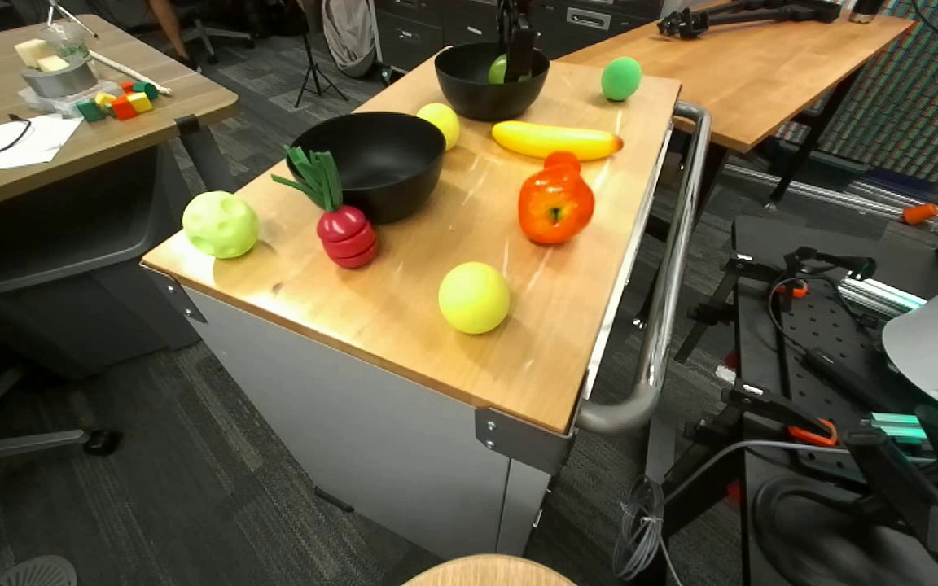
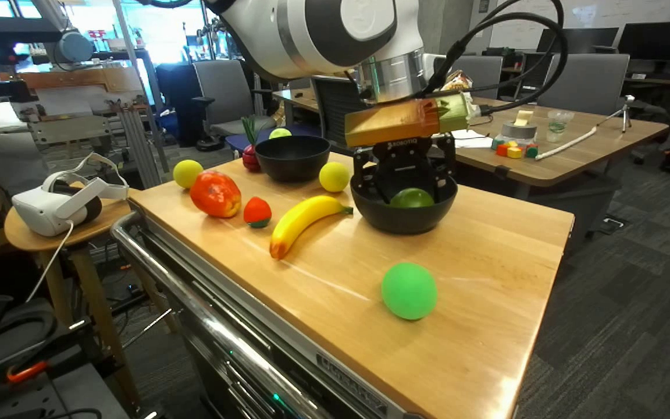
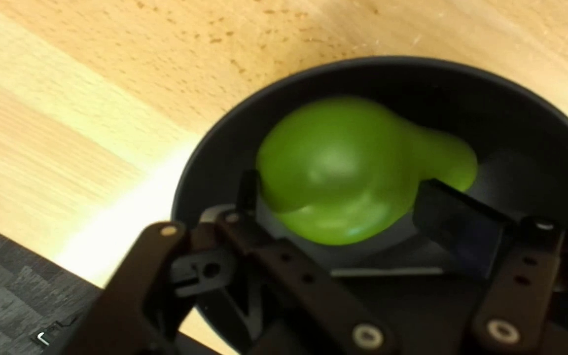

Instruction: Take all the contents from the black bowls and place them on the table one at at time starting with the left bowl then right bowl

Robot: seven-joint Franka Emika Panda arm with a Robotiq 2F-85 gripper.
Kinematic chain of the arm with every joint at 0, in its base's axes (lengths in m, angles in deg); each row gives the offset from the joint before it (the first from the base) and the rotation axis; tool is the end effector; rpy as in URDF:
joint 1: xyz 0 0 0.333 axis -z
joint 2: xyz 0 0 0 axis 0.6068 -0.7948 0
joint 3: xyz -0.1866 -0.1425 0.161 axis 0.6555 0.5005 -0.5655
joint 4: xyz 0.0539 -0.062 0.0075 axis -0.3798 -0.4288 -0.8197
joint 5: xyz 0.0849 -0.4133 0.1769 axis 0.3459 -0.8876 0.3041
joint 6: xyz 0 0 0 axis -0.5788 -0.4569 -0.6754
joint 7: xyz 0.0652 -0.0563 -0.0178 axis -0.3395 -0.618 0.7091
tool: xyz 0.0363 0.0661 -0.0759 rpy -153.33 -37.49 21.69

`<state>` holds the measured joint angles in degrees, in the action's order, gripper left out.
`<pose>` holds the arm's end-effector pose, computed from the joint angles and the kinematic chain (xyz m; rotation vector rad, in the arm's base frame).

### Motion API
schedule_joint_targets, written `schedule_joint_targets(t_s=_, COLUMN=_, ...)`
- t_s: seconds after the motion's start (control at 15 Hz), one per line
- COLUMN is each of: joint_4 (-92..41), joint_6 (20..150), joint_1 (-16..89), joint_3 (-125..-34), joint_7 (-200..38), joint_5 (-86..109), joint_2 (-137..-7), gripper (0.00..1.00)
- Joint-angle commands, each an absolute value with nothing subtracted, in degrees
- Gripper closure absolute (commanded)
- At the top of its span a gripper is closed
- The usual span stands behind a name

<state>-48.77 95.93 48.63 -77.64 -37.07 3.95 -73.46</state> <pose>0.6273 -0.1927 0.2413 2.8077 0.7619 0.1637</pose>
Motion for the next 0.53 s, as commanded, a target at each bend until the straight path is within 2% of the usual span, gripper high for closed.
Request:
schedule_joint_targets(t_s=0.0, joint_4=-48.0, joint_6=96.4, joint_1=49.1, joint_3=-77.9, joint_7=-37.4, joint_5=3.5, joint_2=-74.8, gripper=0.53)
schedule_joint_targets(t_s=0.33, joint_4=-48.4, joint_6=96.4, joint_1=49.7, joint_3=-78.3, joint_7=-37.7, joint_5=5.4, joint_2=-73.5, gripper=0.63)
schedule_joint_targets(t_s=0.4, joint_4=-48.4, joint_6=96.3, joint_1=49.8, joint_3=-78.3, joint_7=-38.4, joint_5=6.1, joint_2=-73.5, gripper=0.69)
schedule_joint_targets(t_s=0.47, joint_4=-48.3, joint_6=96.3, joint_1=50.1, joint_3=-78.6, joint_7=-38.8, joint_5=7.4, joint_2=-73.5, gripper=0.79)
